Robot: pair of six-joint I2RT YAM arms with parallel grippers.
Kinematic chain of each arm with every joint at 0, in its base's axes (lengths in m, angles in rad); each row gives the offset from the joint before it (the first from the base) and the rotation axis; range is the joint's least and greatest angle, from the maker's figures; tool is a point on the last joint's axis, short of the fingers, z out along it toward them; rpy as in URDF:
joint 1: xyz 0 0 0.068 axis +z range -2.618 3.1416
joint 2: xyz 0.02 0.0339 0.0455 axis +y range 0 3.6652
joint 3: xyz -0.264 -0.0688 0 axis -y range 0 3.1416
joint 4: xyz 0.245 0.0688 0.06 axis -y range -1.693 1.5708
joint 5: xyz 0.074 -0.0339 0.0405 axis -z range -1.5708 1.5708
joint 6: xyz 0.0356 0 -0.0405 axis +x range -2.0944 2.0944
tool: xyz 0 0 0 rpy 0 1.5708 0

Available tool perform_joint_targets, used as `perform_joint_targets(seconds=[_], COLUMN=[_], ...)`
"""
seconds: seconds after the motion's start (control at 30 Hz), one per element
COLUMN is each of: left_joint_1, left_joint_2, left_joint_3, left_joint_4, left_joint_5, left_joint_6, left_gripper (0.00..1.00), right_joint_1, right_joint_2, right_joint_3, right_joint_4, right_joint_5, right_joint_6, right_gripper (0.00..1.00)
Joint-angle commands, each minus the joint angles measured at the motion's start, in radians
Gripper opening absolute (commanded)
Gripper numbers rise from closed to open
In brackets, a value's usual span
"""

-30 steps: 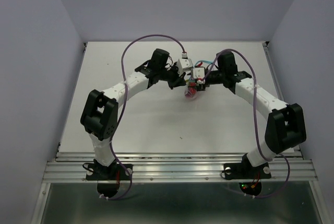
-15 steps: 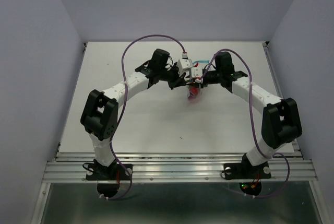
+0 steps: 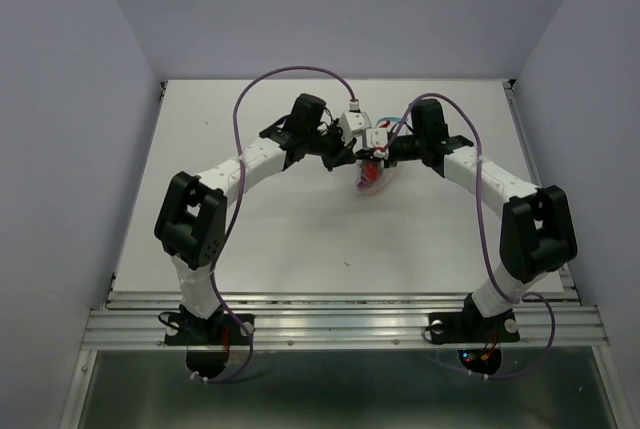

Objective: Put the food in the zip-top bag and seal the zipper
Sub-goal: Adjust the zipper food storage bag at the center of the board, then zip the zipper food storage bag at the center of the board.

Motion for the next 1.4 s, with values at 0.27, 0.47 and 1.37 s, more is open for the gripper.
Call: perform_joint_targets(seconds=[0.27,0.47,1.37], left_joint_1=[-0.006,-0.006,0.026], left_joint_2=[-0.140,-0.167,-0.173], left_joint_3=[-0.072,-0.136,-0.243], left_joint_4=[0.106,0.151,0.206], left_joint_5=[-0.168,-0.244,-0.420], left_joint_6=[-0.089,-0.126,-0.195], left_gripper=[0.00,0.00,0.00], right_joint_1=[-0.007,-0.007,-0.016], right_joint_2=[-0.009,-0.023,-0.035], right_joint_3=[0.066,0.079,0.092], right_joint_4=[0.018,0.016,-0.038], right_joint_5=[0.101,0.170,0.381], right_joint_6=[0.044,0.091,0.121], right_gripper=[0.01,0.01,0.01])
